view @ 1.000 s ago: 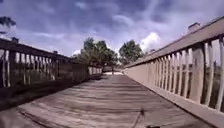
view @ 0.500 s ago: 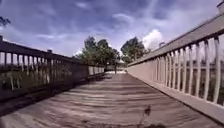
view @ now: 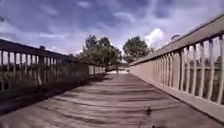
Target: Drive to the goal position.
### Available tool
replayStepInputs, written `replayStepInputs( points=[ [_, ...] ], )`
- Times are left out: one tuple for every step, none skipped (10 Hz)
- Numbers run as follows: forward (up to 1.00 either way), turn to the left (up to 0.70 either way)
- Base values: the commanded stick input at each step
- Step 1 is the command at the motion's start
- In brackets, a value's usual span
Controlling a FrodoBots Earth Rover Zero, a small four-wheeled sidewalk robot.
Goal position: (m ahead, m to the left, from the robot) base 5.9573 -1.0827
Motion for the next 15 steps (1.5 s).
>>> replayStepInputs(
  points=[
    [0.98,-0.39],
    [0.98,-0.39],
    [0.98,-0.36],
    [0.98,-0.15],
    [0.98,0.0],
    [0.98,0.0],
    [0.98,0.0],
    [0.98,0.0],
    [0.98,0.0],
    [0.98,0.0],
    [0.98,0.0],
    [0.98,0.0],
    [0.98,0.0],
    [0.98,0.0],
    [0.98,0.0]
  ],
)
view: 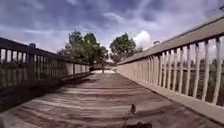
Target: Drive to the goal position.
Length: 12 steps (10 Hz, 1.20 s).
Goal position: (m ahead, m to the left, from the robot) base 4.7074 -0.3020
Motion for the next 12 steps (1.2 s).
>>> replayStepInputs(
  points=[
    [0.98,0.0],
    [0.98,0.0],
    [0.98,0.0],
    [0.98,0.0],
    [0.98,0.0],
    [0.98,0.0],
    [0.98,0.0],
    [0.98,0.0],
    [0.98,0.0],
    [0.98,0.0],
    [0.98,0.0],
    [0.98,0.0]
  ],
)
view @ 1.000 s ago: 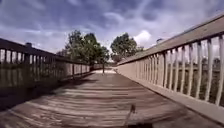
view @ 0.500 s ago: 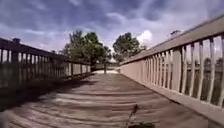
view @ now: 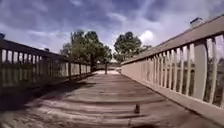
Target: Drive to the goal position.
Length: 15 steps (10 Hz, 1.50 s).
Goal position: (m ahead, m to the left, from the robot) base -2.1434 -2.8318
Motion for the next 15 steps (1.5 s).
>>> replayStepInputs(
  points=[
    [0.98,0.0],
    [0.98,0.0],
    [0.98,0.0],
    [0.98,0.0],
    [0.98,0.0],
    [0.98,0.0],
    [0.98,0.0],
    [0.98,0.0],
    [0.98,0.0],
    [0.98,0.0],
    [0.98,0.0],
    [0.98,0.0],
    [0.98,0.0],
    [0.98,0.0],
    [0.98,0.0]
  ],
)
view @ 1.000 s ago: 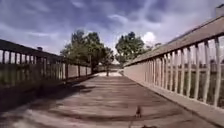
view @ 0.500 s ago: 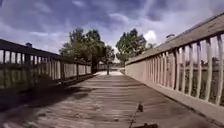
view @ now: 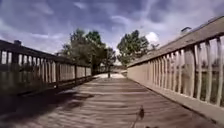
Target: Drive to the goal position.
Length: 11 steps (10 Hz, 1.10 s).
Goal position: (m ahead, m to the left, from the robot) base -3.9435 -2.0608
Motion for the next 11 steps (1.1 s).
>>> replayStepInputs(
  points=[
    [0.98,0.0],
    [0.98,0.0],
    [0.98,0.0],
    [0.98,-0.11],
    [0.98,-0.39],
    [0.98,-0.39],
    [0.98,-0.39],
    [0.98,-0.39],
    [0.98,-0.04],
    [0.98,0.0],
    [0.98,0.0]
  ],
)
